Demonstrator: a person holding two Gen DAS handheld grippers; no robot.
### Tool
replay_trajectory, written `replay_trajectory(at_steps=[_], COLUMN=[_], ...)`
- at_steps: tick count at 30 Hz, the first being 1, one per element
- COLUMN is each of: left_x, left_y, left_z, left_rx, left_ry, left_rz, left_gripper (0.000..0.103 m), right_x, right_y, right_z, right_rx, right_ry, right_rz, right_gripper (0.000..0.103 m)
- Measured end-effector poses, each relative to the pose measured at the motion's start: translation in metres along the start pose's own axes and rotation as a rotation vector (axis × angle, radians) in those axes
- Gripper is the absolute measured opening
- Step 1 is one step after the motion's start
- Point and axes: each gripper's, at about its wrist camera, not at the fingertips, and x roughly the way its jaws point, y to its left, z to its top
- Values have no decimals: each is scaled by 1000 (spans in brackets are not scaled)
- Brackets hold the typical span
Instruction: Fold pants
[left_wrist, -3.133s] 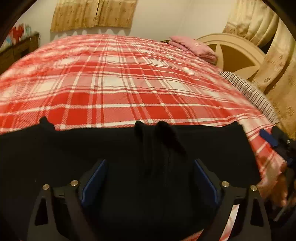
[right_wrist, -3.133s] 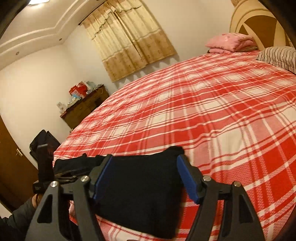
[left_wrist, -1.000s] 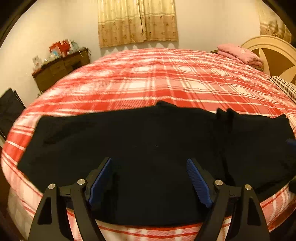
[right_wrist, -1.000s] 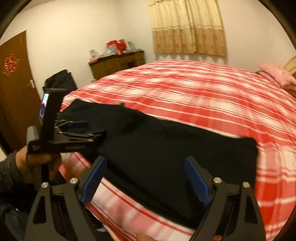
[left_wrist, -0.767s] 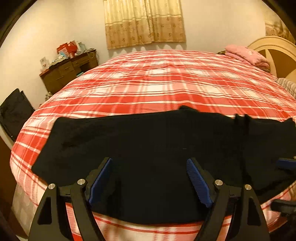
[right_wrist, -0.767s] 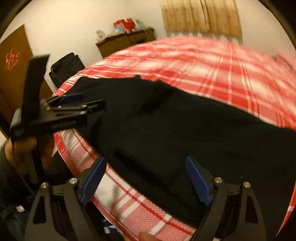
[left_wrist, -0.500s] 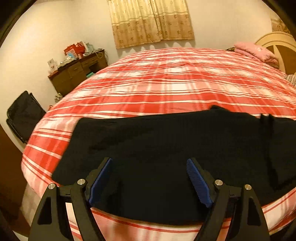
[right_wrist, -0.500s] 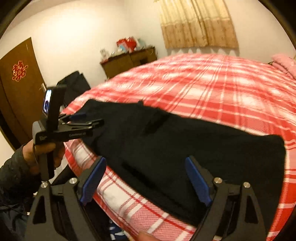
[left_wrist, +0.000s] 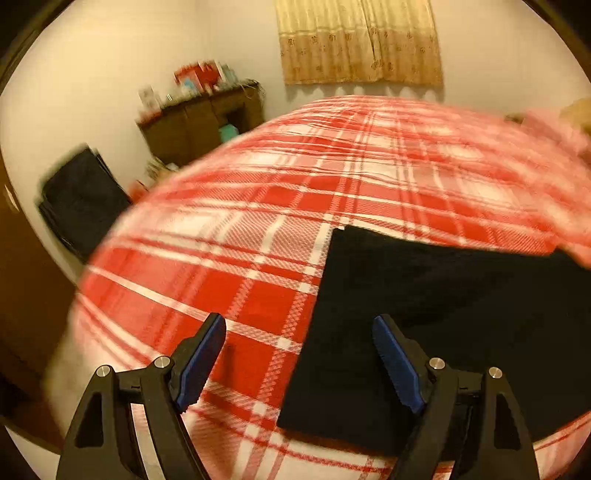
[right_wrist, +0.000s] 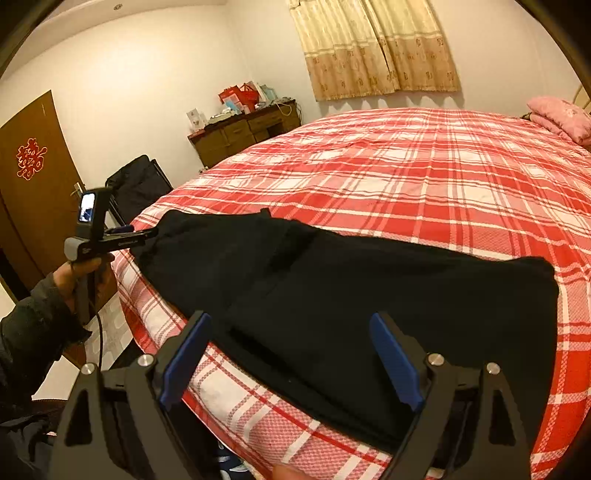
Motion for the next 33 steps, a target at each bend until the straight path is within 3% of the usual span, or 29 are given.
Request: replay_trajectory(at_steps=[3,8,10,14,17,18,19,20,33], left_x=[7,5,3,7,8,7,5,4,-72], left_y=[12,-1,-13,-25,-16,-11,-7,-3,-36], left_z=[-2,-2,-2,-4,0,2,3,3,21], left_rx=[-82,-63,-30,28,-19,-43,-66,-90,-109], left_ry=[10,3,8,31,57,64,68,78,-50], left_rz=[-100,-129,-131,-110,-151,-172,-205,-263,-378], left_gripper=[83,82,68,64,60,51,31,23,22], right_x=[-2,0,0,0,-1,-2,-3,-5,-19], right_y=[0,-3,-3,-2,-1,0,1,1,-17], right_z=[0,-2,-3,-3,-3,-3,-3,-3,5], right_rx=[1,8,11,11,10,7,5,5,63], right_ry=[-5,4,5,4,5,1,-3,-9,-53], right_rz=[-1,-9,-11,-9,-6,-8,-8,-7,-57], right_gripper=[90,90,90,90,90,90,90,90,90])
